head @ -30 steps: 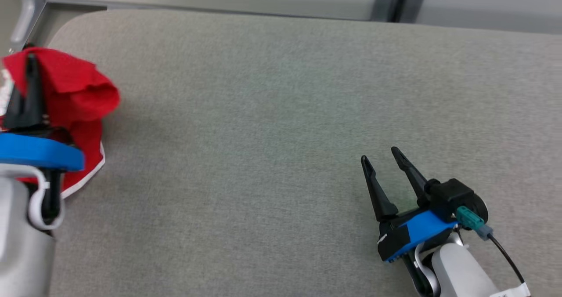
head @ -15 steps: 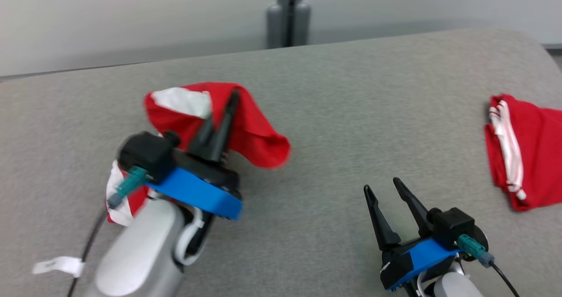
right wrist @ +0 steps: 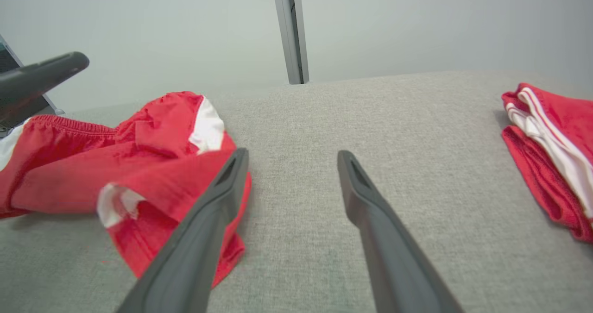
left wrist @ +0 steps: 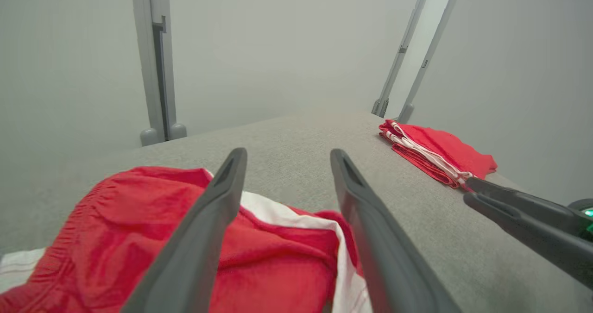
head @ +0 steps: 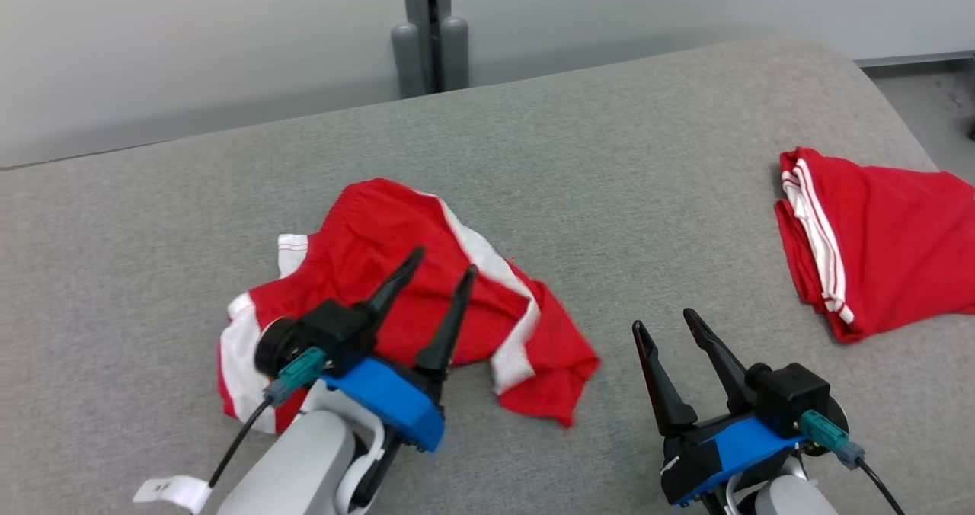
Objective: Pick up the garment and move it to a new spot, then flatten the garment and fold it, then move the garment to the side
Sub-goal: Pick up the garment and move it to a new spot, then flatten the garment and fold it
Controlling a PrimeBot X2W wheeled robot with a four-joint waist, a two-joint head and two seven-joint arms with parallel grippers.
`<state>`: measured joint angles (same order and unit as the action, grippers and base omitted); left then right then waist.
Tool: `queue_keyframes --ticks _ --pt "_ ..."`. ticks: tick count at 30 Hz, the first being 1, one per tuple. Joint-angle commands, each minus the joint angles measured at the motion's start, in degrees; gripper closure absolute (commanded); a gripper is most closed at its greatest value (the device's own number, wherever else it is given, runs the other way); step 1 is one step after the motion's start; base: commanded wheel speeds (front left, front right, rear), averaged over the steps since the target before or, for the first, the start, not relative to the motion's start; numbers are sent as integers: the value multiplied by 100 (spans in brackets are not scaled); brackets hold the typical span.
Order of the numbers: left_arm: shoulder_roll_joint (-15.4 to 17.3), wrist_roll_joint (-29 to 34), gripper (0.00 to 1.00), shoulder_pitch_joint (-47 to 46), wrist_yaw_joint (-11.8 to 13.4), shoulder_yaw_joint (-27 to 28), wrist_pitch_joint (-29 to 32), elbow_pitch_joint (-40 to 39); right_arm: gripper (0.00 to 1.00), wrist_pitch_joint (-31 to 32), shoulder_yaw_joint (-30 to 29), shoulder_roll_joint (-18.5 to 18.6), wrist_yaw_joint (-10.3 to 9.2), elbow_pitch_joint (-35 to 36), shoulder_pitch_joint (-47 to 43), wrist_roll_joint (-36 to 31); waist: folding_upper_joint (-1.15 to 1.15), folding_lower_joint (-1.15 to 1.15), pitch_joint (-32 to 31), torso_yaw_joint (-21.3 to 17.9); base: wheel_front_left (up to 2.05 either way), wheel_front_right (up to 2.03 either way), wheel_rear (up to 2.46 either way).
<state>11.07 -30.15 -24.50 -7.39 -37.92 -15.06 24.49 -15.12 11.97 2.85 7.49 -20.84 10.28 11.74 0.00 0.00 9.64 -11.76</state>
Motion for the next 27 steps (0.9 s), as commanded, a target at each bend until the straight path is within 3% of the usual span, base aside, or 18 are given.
queue_keyframes --ticks 1,10,15,27 --pt "50 51 0 145 56 173 -14 39 0 -2 -33 12 0 31 -56 16 0 0 -10 80 0 0 0" --pt "103 441 0 1112 275 1656 -14 -144 0 -2 -167 14 0 -38 -84 -40 0 0 -310 565 0 0 0" --pt "-24 842 0 1700 237 2342 -14 -287 0 -2 -264 14 -1 -147 -220 -85 0 0 -572 761 0 0 0" --pt "-564 1549 0 2752 95 3266 -14 -372 0 -2 -370 14 -1 -310 -644 -27 0 0 -1000 944 0 0 0"
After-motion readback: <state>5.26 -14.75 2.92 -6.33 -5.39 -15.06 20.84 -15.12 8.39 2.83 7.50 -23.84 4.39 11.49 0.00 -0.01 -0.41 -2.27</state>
